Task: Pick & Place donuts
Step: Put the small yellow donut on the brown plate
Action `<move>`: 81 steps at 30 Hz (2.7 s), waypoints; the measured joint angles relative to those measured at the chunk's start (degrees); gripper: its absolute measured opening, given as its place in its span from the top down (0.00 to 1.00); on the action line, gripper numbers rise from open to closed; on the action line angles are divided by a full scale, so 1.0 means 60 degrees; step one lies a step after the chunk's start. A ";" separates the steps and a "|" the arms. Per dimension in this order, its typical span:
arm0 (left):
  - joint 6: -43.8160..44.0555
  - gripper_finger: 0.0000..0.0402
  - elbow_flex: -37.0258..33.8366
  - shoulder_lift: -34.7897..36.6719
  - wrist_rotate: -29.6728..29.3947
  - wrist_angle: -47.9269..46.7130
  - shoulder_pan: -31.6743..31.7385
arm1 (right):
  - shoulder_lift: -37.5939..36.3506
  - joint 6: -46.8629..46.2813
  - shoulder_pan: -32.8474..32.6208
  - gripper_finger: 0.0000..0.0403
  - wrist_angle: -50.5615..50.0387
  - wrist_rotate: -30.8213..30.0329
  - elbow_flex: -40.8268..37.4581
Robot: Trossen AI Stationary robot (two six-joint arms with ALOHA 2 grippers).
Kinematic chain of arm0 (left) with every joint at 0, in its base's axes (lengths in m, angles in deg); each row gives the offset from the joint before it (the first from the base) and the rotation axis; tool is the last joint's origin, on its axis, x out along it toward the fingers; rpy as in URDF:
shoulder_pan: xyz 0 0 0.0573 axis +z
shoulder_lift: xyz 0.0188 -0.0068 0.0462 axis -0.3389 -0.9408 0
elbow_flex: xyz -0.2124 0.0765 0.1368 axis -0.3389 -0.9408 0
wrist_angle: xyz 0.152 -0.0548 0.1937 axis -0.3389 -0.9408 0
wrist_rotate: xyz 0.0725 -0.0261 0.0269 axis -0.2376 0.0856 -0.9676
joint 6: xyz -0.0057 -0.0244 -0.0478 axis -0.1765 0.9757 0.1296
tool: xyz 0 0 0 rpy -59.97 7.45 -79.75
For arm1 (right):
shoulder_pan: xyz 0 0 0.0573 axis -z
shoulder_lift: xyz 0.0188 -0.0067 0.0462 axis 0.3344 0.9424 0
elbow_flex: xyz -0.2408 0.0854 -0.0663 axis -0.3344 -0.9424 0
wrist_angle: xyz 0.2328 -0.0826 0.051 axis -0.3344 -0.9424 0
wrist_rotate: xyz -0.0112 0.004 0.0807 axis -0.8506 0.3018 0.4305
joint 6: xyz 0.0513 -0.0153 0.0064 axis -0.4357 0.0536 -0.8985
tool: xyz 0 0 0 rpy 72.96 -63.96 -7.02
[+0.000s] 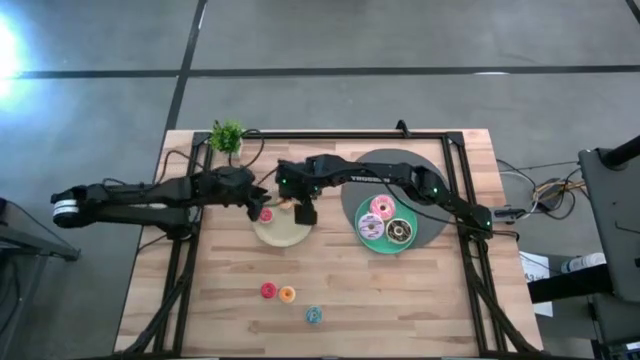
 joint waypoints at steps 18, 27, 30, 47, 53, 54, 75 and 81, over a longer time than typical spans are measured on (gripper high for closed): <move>0.0886 0.71 0.0388 0.2253 -0.1342 -0.1973 -0.0713 | -0.0200 0.1928 -0.0334 0.54 0.4356 -0.0647 -0.2787; 0.0895 0.71 0.0507 0.2548 -0.1533 -0.1965 -0.0713 | -0.0203 0.1945 -0.0181 0.61 0.5625 -0.1041 -0.3152; 0.0894 0.71 0.0457 0.2494 -0.1597 -0.1973 -0.0713 | -0.0167 0.2057 -0.0137 0.62 0.5809 -0.0977 -0.3233; 0.0784 0.71 0.0434 0.2372 -0.1761 -0.1966 -0.0706 | -0.0025 0.1722 0.0038 0.70 0.6239 -0.0850 -0.3816; 0.0748 0.71 0.0431 0.2372 -0.1787 -0.2055 -0.0706 | 0.0198 0.1675 0.0038 0.80 0.5933 -0.0831 -0.3362; 0.0747 0.71 0.0430 0.2372 -0.1816 -0.2087 -0.0706 | 0.0230 0.1583 0.0038 0.83 0.5911 -0.0803 -0.3266; -0.0091 0.71 0.0406 0.2387 -0.0015 -0.2033 -0.0706 | 0.0274 -0.8163 0.1797 0.98 0.7021 0.9714 -0.2359; -0.1689 0.71 0.0405 0.2162 0.1331 -0.0947 -0.0717 | 0.0270 -0.9564 0.1968 0.98 0.8283 1.0933 -0.2362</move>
